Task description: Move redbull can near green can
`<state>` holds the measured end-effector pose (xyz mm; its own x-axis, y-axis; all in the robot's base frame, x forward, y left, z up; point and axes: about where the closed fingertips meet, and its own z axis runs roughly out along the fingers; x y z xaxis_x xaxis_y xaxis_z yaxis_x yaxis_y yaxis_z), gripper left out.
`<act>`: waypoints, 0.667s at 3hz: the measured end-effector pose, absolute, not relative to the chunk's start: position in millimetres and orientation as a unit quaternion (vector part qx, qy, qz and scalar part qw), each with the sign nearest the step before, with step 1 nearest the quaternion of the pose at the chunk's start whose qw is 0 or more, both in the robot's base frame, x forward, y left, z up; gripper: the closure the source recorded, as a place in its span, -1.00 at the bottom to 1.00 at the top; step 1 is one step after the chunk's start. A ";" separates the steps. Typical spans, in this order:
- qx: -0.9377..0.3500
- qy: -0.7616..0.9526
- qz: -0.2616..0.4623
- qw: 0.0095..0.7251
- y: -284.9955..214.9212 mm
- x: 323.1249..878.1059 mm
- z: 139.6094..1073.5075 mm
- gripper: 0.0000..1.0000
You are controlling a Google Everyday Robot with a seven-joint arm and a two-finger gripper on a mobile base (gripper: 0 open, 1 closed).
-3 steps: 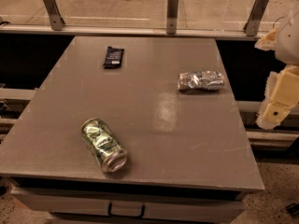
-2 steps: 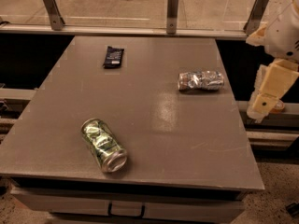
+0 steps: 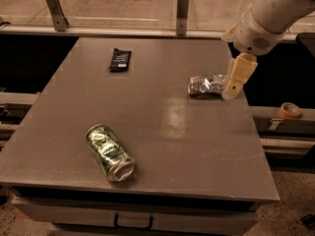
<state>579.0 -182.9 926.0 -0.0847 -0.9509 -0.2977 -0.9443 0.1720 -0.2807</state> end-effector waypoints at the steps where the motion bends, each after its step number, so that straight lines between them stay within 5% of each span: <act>1: -0.650 0.734 0.011 0.198 -167.6 619.4 888.1 -1.00; 2: -0.649 0.739 0.022 0.179 -162.0 636.8 858.2 -0.66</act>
Offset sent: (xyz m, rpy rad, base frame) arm 0.0775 0.0265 -0.1018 -0.0066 0.1379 0.0110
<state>636.8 -162.0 858.2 -0.0934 -0.9512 -0.2941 -0.9673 0.1566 -0.1996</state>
